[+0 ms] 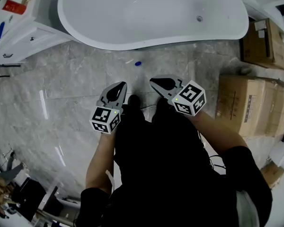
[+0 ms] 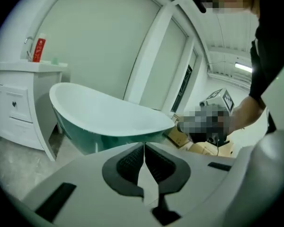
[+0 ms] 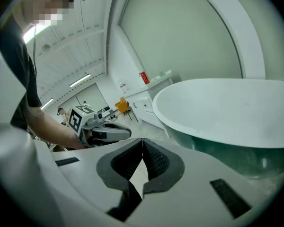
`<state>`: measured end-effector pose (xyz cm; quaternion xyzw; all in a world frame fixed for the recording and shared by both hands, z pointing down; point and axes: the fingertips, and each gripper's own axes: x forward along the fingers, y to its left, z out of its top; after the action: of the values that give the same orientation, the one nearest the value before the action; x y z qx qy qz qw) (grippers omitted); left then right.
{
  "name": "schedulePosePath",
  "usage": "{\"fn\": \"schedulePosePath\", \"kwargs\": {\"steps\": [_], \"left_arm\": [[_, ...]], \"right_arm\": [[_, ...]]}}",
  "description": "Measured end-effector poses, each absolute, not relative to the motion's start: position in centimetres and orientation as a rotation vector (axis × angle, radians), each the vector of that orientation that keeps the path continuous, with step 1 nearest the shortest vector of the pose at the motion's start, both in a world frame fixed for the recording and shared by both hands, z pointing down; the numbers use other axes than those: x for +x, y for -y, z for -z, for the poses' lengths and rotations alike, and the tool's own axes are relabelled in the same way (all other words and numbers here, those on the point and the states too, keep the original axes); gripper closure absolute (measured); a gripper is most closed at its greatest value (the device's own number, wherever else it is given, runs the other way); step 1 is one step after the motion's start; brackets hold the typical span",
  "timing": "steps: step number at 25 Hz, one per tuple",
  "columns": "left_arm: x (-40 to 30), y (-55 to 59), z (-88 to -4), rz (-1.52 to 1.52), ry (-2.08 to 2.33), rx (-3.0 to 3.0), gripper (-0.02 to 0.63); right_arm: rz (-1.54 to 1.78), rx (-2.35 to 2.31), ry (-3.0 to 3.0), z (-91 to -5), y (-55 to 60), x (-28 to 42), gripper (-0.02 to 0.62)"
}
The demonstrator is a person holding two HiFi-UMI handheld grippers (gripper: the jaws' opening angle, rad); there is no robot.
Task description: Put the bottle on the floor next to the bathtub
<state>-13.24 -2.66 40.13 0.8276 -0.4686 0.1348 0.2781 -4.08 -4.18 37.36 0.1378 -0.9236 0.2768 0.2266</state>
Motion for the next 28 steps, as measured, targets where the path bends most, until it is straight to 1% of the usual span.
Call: {"fn": "schedulePosePath", "kwargs": {"steps": [5, 11, 22, 28], "left_arm": [[-11.3, 1.9, -29.8, -0.291, 1.294, 2.237, 0.584], [-8.6, 1.7, -21.3, -0.281, 1.327, 2.287, 0.584], [-4.6, 0.7, -11.8, -0.263, 1.454, 2.325, 0.584], [-4.1, 0.7, -8.5, -0.219, 1.454, 2.352, 0.584]], "right_arm": [[-0.772, 0.432, 2.584, -28.5, 3.5, -1.6, 0.568], [-0.769, 0.49, 2.63, -21.9, 2.5, 1.4, 0.568], [-0.657, 0.608, 2.808, -12.5, 3.0, 7.5, 0.568], [-0.563, 0.615, 2.852, -8.8, 2.3, 8.8, 0.568]]}}
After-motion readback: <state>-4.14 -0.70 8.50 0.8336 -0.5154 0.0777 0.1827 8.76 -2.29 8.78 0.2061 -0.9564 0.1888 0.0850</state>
